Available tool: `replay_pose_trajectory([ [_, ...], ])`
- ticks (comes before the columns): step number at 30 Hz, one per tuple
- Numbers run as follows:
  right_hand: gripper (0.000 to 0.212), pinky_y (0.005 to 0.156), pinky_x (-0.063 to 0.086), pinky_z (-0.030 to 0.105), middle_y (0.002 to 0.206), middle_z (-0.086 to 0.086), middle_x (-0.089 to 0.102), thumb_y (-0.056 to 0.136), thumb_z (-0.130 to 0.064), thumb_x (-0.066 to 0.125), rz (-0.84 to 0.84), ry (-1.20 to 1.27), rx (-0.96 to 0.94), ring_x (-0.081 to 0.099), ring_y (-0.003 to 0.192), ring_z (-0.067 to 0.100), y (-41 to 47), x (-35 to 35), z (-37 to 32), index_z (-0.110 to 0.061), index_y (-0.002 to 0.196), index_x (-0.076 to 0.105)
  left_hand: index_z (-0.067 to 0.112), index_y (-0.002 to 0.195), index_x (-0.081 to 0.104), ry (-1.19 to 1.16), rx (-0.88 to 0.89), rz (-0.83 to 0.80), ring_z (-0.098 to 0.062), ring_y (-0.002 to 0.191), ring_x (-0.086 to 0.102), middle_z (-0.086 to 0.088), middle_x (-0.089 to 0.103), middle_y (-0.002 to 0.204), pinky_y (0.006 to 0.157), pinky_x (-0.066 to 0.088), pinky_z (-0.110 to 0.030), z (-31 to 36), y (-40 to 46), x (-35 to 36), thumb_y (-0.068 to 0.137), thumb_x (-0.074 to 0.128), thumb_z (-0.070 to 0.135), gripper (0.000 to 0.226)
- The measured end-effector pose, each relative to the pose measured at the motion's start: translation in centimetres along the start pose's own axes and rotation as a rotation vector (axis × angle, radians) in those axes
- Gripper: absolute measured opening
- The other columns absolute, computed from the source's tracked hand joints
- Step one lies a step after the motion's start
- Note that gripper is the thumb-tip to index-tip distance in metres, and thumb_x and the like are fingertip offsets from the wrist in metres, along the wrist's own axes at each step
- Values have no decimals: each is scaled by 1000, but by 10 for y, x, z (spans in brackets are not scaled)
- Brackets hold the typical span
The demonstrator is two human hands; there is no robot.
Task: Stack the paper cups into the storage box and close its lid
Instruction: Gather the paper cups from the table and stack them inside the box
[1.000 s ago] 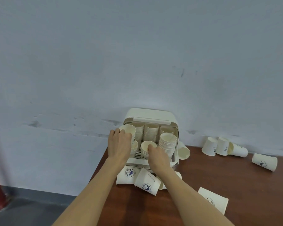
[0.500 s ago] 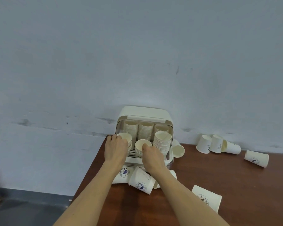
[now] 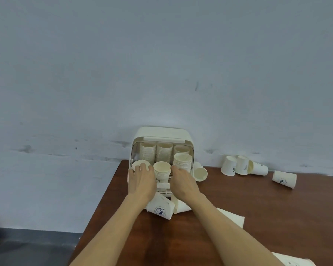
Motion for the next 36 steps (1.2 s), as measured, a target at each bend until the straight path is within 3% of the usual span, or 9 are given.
replay_pose_trajectory([
  [15, 37, 76, 40, 36, 120, 13, 56, 91, -12, 41, 10, -56, 191, 54, 108, 33, -109, -96, 57, -9, 128, 44, 16, 132, 42, -205, 207, 3, -29, 117, 46, -10, 46, 131, 93, 37, -41, 106, -71, -69, 98, 39, 27, 36],
  [20, 32, 71, 39, 35, 116, 13, 56, 90, -9, 41, 20, -68, 285, 56, 104, 34, -121, -115, 92, -9, 122, 48, 15, 133, 40, -234, 304, -28, -30, 115, 47, -10, 46, 129, 88, 41, -41, 141, -75, -73, 97, 41, 22, 37],
  [27, 23, 74, 39, 37, 114, 14, 54, 91, -12, 41, -4, -102, 421, 54, 105, 35, -107, -127, 178, -9, 113, 45, 15, 123, 44, -251, 392, -85, -29, 117, 46, -9, 47, 128, 90, 42, -40, 200, -34, -51, 94, 42, 22, 30],
  [36, 25, 75, 39, 38, 116, 14, 53, 91, -12, 41, -97, -134, 522, 53, 107, 36, -55, -102, 285, -9, 115, 44, 15, 129, 42, -232, 425, -191, -29, 111, 48, -11, 47, 121, 85, 44, -39, 266, 37, 8, 95, 43, 25, 36],
])
Point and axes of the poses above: each hand's wrist, its own y-axis towards the middle knuckle, its own x-axis out of the palm, z = x × y, the point moved 1 cm from there along y, towards the middle knuckle
